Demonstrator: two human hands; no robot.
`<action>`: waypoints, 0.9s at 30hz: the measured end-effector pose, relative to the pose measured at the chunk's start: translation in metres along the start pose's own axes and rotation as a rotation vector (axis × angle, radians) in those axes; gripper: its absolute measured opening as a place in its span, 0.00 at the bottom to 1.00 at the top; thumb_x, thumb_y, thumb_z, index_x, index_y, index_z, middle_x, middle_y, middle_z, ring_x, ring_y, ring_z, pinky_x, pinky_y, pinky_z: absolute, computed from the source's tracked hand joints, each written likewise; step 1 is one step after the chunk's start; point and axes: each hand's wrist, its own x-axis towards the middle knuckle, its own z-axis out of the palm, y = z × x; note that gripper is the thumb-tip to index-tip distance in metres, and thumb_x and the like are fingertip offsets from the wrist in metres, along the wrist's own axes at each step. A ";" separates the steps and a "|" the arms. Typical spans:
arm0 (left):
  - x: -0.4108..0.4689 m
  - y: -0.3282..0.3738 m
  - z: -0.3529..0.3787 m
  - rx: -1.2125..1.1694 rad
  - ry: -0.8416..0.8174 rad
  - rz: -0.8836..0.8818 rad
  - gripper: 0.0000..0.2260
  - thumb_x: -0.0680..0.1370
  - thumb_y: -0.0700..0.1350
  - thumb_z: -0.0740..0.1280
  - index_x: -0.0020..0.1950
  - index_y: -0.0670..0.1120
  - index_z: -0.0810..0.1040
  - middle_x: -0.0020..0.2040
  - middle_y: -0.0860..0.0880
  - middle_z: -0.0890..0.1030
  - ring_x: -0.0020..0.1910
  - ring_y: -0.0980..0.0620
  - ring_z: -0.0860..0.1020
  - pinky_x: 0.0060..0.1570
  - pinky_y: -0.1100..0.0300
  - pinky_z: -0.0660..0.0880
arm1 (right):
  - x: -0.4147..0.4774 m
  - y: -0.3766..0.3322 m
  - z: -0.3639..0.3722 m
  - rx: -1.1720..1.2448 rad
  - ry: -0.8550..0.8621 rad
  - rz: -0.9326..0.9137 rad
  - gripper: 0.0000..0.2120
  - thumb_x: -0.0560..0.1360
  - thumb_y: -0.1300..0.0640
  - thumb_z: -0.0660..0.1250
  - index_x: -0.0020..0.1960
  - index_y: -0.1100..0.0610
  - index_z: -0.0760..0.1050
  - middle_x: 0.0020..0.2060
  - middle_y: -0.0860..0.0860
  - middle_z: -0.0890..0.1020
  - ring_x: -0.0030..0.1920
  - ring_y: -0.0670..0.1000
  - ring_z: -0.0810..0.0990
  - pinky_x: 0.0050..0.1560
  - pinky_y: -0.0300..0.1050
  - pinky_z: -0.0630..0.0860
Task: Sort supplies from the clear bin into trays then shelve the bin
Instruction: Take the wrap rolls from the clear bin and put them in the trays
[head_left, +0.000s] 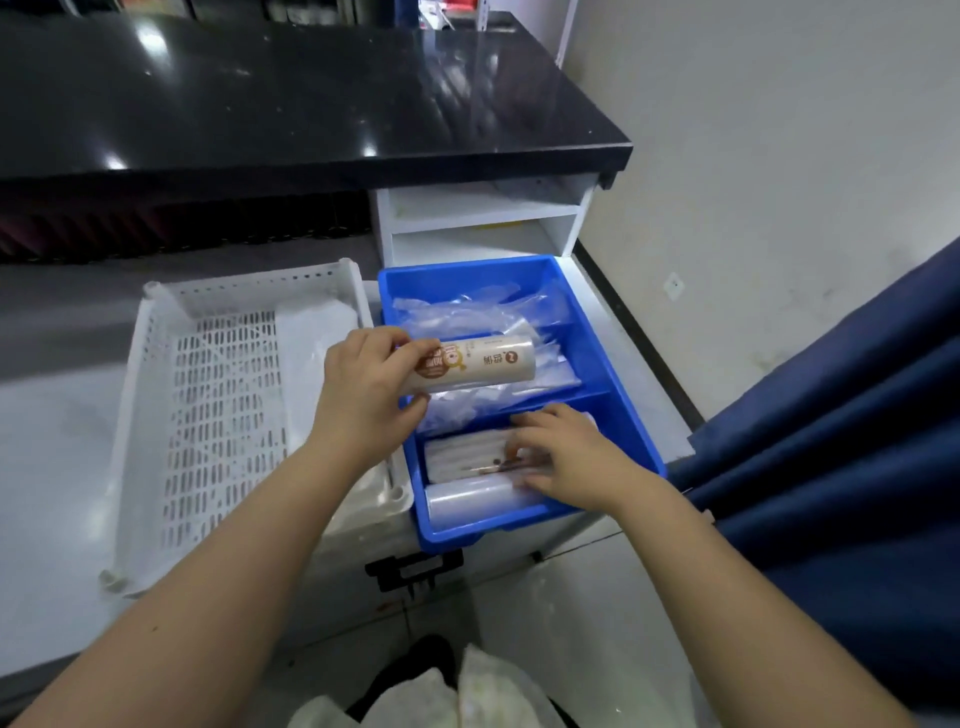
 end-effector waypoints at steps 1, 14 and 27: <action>0.004 0.000 0.003 -0.002 -0.006 0.005 0.24 0.65 0.42 0.76 0.60 0.45 0.79 0.53 0.43 0.78 0.52 0.40 0.74 0.50 0.47 0.69 | 0.000 -0.001 0.000 -0.040 -0.039 -0.023 0.16 0.71 0.43 0.70 0.57 0.43 0.76 0.66 0.44 0.71 0.64 0.50 0.66 0.66 0.51 0.65; -0.005 0.019 0.007 0.101 0.063 -0.171 0.24 0.65 0.42 0.76 0.60 0.46 0.79 0.53 0.44 0.78 0.52 0.41 0.74 0.49 0.46 0.70 | 0.016 -0.006 0.003 -0.296 -0.163 -0.113 0.22 0.70 0.42 0.69 0.62 0.46 0.75 0.64 0.54 0.64 0.62 0.59 0.62 0.64 0.57 0.63; -0.029 0.069 -0.013 0.190 0.104 -0.346 0.23 0.65 0.42 0.75 0.60 0.48 0.79 0.53 0.44 0.78 0.51 0.40 0.73 0.49 0.47 0.69 | -0.043 0.024 -0.052 0.301 0.118 -0.078 0.20 0.75 0.55 0.68 0.59 0.39 0.63 0.58 0.49 0.71 0.55 0.53 0.73 0.56 0.51 0.73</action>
